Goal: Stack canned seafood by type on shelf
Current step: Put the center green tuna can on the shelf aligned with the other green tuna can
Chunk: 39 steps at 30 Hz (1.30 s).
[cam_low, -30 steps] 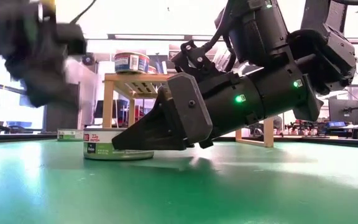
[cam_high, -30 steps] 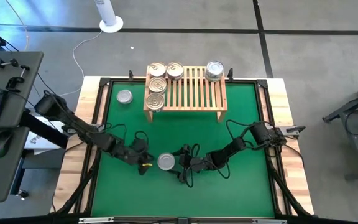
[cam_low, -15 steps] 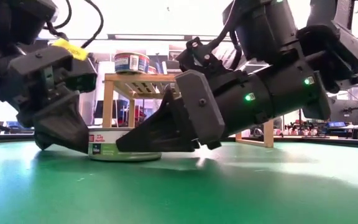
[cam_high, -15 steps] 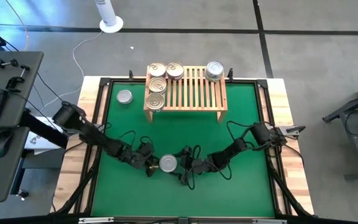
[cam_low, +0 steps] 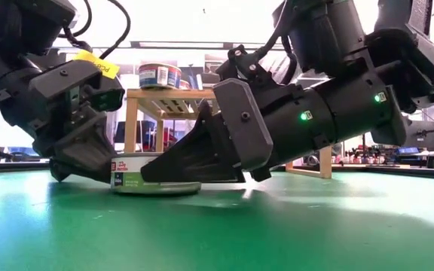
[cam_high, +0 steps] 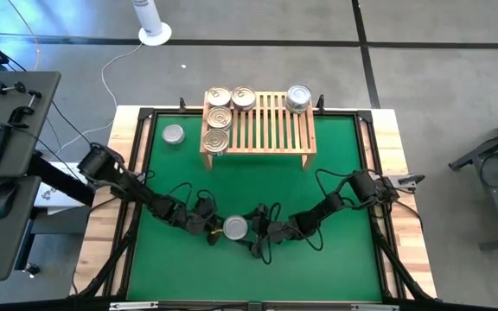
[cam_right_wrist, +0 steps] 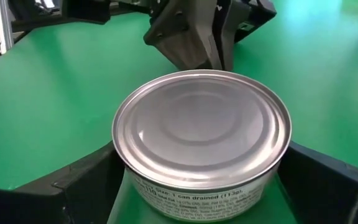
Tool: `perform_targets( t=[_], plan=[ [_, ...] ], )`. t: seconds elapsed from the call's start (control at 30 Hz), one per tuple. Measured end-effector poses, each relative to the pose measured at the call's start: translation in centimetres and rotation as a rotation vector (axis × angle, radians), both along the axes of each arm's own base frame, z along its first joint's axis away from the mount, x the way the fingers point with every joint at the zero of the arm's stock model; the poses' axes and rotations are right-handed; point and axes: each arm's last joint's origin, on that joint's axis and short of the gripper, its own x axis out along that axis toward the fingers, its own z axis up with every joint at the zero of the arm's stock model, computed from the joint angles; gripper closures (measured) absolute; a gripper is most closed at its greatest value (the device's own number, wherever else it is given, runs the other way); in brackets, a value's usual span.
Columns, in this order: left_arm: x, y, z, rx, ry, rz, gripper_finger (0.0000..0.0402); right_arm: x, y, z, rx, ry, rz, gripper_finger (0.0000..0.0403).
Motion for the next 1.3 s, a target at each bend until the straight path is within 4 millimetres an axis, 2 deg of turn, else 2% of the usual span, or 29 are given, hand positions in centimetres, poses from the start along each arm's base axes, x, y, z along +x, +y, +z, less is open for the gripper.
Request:
perform_targets(
  t=[0.27, 0.47, 0.6, 0.97, 1.1, 1.3],
  plan=[
    [0.1, 0.0, 0.3, 0.004, 0.013, 0.016, 0.0401, -1.2, 1.2, 0.0, 0.012, -0.069, -0.076, 0.0016],
    [-0.2, -0.2, 0.4, 0.003, 0.038, 0.007, 0.0401, -2.4, 2.3, -0.6, 0.018, -0.043, -0.089, 0.0016],
    [-0.3, -0.2, 0.3, 0.009, 0.042, 0.006, 0.0401, -2.9, 3.0, -0.3, -0.008, -0.017, -0.092, 0.0016],
    [-0.5, -0.4, 0.3, 0.018, 0.046, -0.006, 0.0401, -4.7, 4.8, 3.8, -0.157, 0.01, -0.17, 0.0029],
    [-0.5, -0.6, 0.3, 0.02, 0.038, -0.018, 0.0401, -5.4, 4.5, 4.8, -0.138, 0.104, -0.143, 0.0042],
    [0.2, -1.5, 1.6, 0.045, -0.106, -0.113, 0.0401, -5.3, 3.3, 3.7, -0.011, 0.264, -0.035, 0.0043]
  ],
)
